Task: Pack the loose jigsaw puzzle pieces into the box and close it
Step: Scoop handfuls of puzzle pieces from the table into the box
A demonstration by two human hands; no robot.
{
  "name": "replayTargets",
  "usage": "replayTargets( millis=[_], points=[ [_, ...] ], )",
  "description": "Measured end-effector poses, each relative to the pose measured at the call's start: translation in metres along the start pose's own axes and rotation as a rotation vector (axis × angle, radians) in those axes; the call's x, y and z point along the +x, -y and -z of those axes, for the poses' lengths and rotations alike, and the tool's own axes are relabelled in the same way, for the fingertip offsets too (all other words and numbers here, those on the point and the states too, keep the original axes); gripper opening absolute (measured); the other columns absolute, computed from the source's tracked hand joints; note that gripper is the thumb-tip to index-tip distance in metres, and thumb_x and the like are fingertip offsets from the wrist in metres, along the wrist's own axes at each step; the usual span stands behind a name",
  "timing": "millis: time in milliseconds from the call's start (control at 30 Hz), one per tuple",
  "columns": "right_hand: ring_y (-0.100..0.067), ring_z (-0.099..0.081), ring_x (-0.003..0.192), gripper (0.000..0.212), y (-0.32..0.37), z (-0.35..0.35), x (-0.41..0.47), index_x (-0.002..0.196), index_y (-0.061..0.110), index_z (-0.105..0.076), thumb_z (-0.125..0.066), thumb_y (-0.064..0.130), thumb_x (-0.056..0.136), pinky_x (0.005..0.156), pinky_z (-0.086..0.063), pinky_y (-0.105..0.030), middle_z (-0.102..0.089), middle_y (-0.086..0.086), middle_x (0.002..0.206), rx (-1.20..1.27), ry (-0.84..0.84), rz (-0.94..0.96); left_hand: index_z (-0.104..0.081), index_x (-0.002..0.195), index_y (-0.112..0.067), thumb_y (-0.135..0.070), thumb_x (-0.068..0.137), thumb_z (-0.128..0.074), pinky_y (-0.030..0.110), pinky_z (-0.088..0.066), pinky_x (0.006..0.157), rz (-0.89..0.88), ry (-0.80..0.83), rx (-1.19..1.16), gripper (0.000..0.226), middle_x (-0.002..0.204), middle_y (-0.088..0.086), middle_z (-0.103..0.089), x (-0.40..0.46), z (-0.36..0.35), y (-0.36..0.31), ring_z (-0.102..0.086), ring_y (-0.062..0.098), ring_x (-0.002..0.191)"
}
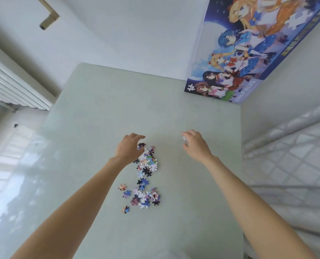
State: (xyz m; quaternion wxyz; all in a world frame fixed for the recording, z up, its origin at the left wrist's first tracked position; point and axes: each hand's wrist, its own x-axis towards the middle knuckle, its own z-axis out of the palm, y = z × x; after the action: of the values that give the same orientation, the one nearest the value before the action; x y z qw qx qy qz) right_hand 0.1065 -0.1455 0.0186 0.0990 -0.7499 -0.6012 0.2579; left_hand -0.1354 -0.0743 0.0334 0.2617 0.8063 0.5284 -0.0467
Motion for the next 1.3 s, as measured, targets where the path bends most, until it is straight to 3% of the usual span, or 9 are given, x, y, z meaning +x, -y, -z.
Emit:
replayTargets(
  millis=[167,300,433,533,767,967,1067,1200,1300],
  points=[
    [-0.033,-0.037,0.116,0.043,0.009,-0.045,0.004,0.128,0.009,-0.049,-0.049,0.01,0.085,0.099,-0.033,-0.033,-0.043,-0.014,0.126,-0.084,-0.033,-0.188,-0.024,0.145,-0.024,-0.03,0.086,-0.058,0.042,-0.033,0.108,-0.03,0.145,0.107,0.069,0.151,0.002,-0.021,-0.007,-0.029,0.023,-0.017,0.025,0.138],
    [-0.029,-0.036,0.118,0.046,0.047,-0.063,-0.005,0.133,0.01,-0.045,-0.051,0.019,0.088,0.101,-0.034,-0.034,-0.042,-0.013,0.128,-0.056,0.06,-0.013,-0.024,0.144,-0.022,-0.037,0.083,-0.057,0.039,-0.03,0.108,-0.093,0.135,0.155,0.071,0.147,0.004,-0.023,-0.007,-0.032,0.024,-0.021,0.024,0.134],
    [-0.025,-0.035,0.12,0.079,0.08,-0.084,-0.025,0.144,0.017,-0.027,-0.062,0.051,0.081,0.098,-0.039,-0.039,-0.038,-0.009,0.133,-0.127,0.216,0.157,-0.02,0.145,-0.02,-0.048,0.076,-0.065,0.035,-0.031,0.107,-0.2,0.211,0.182,0.087,0.143,0.003,-0.025,-0.024,-0.033,0.021,-0.025,0.023,0.13],
    [-0.024,-0.033,0.118,0.098,0.088,-0.094,-0.047,0.143,0.017,-0.024,-0.069,0.06,0.068,0.095,-0.04,-0.04,-0.034,-0.007,0.133,-0.222,0.287,0.204,-0.015,0.146,-0.019,-0.055,0.066,-0.071,0.035,-0.032,0.107,-0.239,0.297,0.23,0.104,0.142,0.003,-0.023,-0.047,-0.035,0.029,-0.025,0.022,0.129],
    [-0.027,-0.019,0.131,0.111,0.095,-0.111,-0.109,0.144,0.02,-0.02,-0.08,0.049,0.056,0.099,-0.033,-0.042,-0.016,-0.007,0.147,-0.347,0.336,0.234,-0.012,0.146,-0.022,-0.066,0.05,-0.075,0.036,-0.027,0.104,-0.245,0.29,0.321,0.123,0.141,-0.001,-0.022,-0.111,-0.056,0.045,-0.023,0.021,0.129],
    [-0.021,-0.035,0.116,0.086,0.097,-0.115,-0.136,0.141,0.027,-0.03,-0.076,0.041,0.069,0.093,-0.039,-0.035,-0.037,0.002,0.134,-0.241,0.202,0.156,-0.02,0.144,-0.029,-0.053,0.06,-0.078,0.031,-0.035,0.097,-0.251,0.161,0.21,0.105,0.137,-0.002,-0.028,-0.134,-0.071,0.052,-0.031,0.02,0.121],
    [-0.022,-0.032,0.118,0.081,0.099,-0.117,-0.148,0.139,0.026,-0.034,-0.074,0.041,0.071,0.093,-0.042,-0.039,-0.033,0.0,0.134,-0.209,0.133,0.049,-0.027,0.141,-0.031,-0.046,0.063,-0.079,0.03,-0.039,0.093,-0.235,0.152,0.113,0.095,0.135,-0.003,-0.031,-0.135,-0.071,0.055,-0.032,0.02,0.119],
    [-0.03,-0.029,0.117,0.099,0.102,-0.12,-0.159,0.144,0.022,-0.019,-0.079,0.04,0.067,0.086,-0.045,-0.036,-0.023,-0.009,0.131,-0.108,0.144,-0.259,-0.028,0.141,-0.024,-0.04,0.063,-0.08,0.029,-0.047,0.088,-0.199,0.172,0.019,0.095,0.133,0.001,-0.03,-0.137,-0.076,0.05,-0.031,0.021,0.119],
    [-0.033,-0.035,0.111,0.098,0.113,-0.126,-0.159,0.145,0.02,-0.017,-0.08,0.03,0.069,0.089,-0.041,-0.034,-0.025,-0.01,0.126,-0.001,0.14,-0.29,-0.025,0.142,-0.021,-0.038,0.063,-0.081,0.03,-0.047,0.089,-0.172,0.185,-0.022,0.099,0.131,0.003,-0.031,-0.137,-0.08,0.041,-0.031,0.022,0.118]
  ],
)
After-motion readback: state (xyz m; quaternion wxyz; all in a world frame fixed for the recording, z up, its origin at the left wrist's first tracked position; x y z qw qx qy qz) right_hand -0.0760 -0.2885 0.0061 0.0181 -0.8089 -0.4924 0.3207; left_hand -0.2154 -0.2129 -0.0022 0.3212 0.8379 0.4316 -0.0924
